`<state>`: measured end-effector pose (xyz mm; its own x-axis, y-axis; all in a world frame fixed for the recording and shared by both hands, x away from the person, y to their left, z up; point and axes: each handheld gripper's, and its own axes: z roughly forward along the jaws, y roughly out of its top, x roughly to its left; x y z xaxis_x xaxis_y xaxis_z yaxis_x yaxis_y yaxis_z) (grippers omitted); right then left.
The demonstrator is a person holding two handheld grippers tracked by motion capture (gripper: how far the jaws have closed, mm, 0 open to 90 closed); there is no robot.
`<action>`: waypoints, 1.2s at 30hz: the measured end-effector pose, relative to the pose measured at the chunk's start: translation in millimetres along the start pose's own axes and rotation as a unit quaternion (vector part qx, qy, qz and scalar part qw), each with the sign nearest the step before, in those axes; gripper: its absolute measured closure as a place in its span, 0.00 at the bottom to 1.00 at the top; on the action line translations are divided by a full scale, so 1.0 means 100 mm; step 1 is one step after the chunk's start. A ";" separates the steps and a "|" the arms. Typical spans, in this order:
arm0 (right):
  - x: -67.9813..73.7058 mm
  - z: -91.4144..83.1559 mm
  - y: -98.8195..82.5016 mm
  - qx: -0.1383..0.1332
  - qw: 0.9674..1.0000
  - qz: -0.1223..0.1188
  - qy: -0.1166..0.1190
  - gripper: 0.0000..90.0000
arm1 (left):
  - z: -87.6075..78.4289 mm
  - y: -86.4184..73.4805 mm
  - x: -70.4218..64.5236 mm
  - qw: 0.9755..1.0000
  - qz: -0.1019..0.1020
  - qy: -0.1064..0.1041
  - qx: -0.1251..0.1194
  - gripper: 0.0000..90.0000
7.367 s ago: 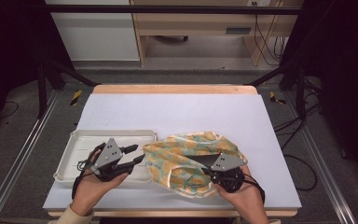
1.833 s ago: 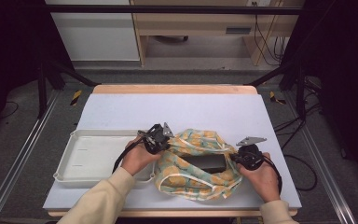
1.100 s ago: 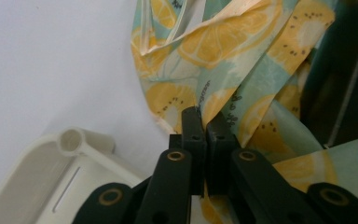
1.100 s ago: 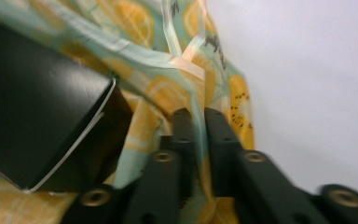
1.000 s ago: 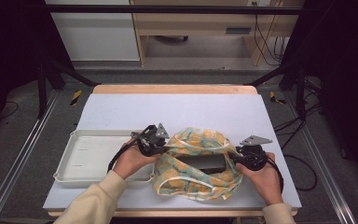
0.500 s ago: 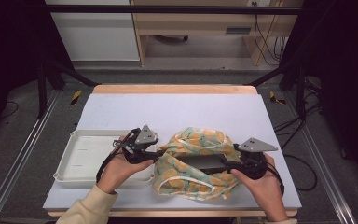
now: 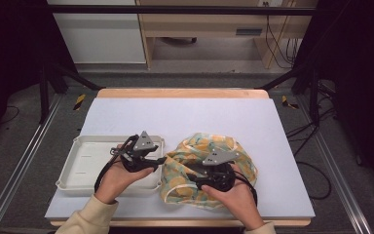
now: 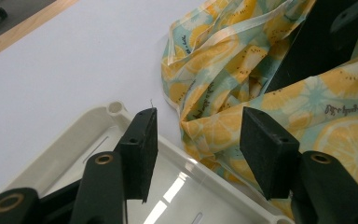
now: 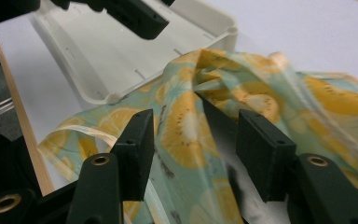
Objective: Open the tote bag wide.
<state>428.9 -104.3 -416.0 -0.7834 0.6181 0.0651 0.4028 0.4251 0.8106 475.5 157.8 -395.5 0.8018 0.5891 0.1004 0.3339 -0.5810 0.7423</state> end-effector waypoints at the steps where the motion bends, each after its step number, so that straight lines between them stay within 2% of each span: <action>1: 0.01 0.03 0.00 0.005 1.000 -0.003 0.002 0.59 | 0.00 0.00 0.00 1.000 0.000 0.000 0.000 0.52; 6: 0.10 0.09 -0.03 0.014 0.999 -0.023 0.018 0.82 | -0.02 0.01 -0.02 1.000 0.002 -0.002 -0.003 0.53; 7: 0.10 0.09 -0.03 0.014 0.999 -0.023 0.018 0.82 | -0.02 0.01 -0.02 1.000 0.002 -0.002 -0.003 0.53; 8: 0.14 0.09 -0.05 0.010 0.999 -0.033 0.023 0.89 | -0.02 0.02 -0.04 1.000 0.005 -0.004 -0.002 0.53; 11: 0.20 0.09 -0.08 0.009 0.998 -0.046 0.030 0.95 | 0.00 0.03 -0.08 1.000 0.012 -0.007 -0.002 0.53; 16: 0.30 0.12 -0.17 0.017 0.997 -0.062 0.044 0.99 | 0.01 0.05 -0.12 1.000 0.019 -0.007 -0.002 0.54; 25: 0.39 0.18 -0.29 0.034 0.995 -0.069 0.067 1.00 | 0.04 0.05 -0.14 1.000 0.022 -0.008 -0.005 0.52; 26: 0.43 0.20 -0.34 0.045 0.993 -0.078 0.071 1.00 | 0.06 0.05 -0.15 1.000 0.023 -0.007 -0.004 0.51; 31: 0.46 0.23 -0.41 0.062 0.993 -0.077 0.071 1.00 | 0.19 0.04 -0.19 0.999 0.032 -0.009 0.012 0.51; 35: 0.46 0.26 -0.42 0.063 0.993 -0.074 0.074 1.00 | 0.27 0.04 -0.18 0.999 0.038 -0.002 0.026 0.58; 36: 0.46 0.27 -0.42 0.064 0.993 -0.073 0.074 1.00 | 0.33 0.02 -0.17 0.998 0.043 -0.001 0.038 0.59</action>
<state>388.9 -76.3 -462.9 -0.8950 0.4437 0.0453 0.3293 0.5889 0.7381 479.1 128.2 -417.3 0.8300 0.5345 0.1596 0.3011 -0.6702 0.6783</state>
